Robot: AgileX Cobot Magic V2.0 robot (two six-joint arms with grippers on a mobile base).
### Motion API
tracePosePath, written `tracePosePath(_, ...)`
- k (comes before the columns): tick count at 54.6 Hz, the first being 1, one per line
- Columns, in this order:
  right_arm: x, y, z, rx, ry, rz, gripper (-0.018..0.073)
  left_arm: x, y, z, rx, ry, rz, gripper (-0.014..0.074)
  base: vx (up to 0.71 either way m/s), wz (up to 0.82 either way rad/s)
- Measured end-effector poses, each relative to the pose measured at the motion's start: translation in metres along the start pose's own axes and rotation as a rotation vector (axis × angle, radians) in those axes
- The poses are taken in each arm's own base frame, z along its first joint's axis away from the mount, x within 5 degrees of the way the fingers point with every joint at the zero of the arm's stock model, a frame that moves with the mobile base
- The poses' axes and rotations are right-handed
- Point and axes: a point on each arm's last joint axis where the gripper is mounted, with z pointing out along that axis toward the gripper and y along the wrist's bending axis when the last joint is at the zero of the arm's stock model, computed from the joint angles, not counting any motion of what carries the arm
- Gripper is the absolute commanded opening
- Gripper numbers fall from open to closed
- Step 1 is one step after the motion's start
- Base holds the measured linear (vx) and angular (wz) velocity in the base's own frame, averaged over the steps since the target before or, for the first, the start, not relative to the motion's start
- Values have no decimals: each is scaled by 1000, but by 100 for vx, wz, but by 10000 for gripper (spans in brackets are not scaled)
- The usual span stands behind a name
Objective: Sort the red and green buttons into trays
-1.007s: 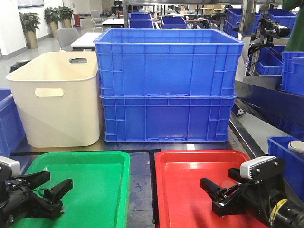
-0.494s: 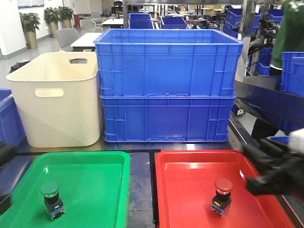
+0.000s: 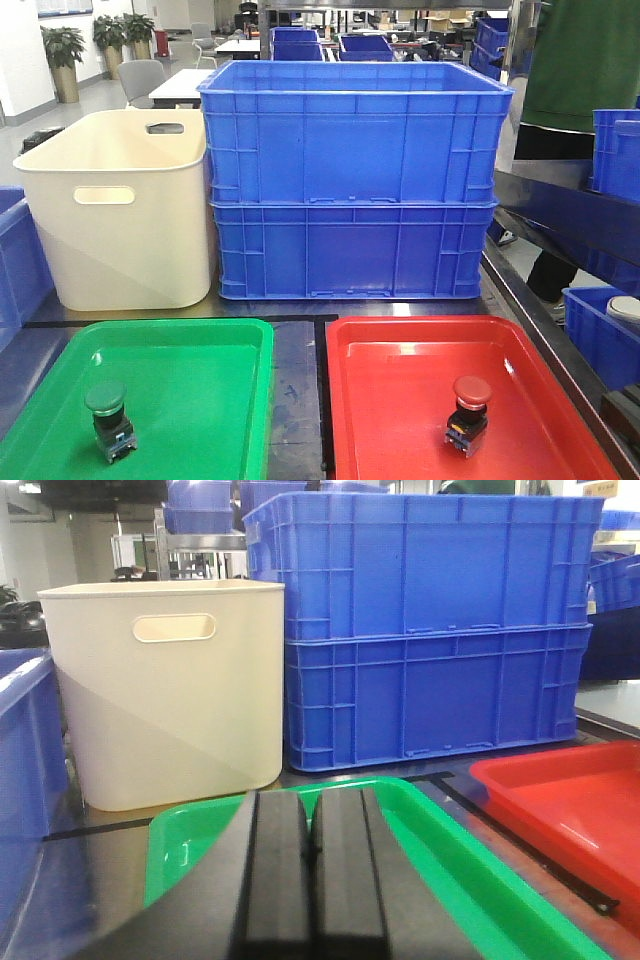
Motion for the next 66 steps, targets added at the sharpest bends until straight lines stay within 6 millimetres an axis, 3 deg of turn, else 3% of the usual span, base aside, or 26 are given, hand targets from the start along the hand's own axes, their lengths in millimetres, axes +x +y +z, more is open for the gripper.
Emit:
tracePosePath(23,0,0,0,1,1,2,-11,4,1,-1,-11,10,-2,-6,0,0)
tracePosePath(27,0,0,0,1,1,2,-11,9,8,-2,-84,42,-34,-6,0,0)
tracePosePath(34,0,0,0,1,1,2,-11,38,23,-18,-301,220,-148,-6,0,0)
tracePosePath(42,0,0,0,1,1,2,-10,64,19,-42,-281,196,-29,-6,0,0)
tracePosePath(49,0,0,0,1,1,1,-11,81,16,-47,-238,153,80,-6,0,0)
tracePosePath(66,0,0,0,1,1,1,-8,78,13,-46,-202,101,152,-6,0,0)
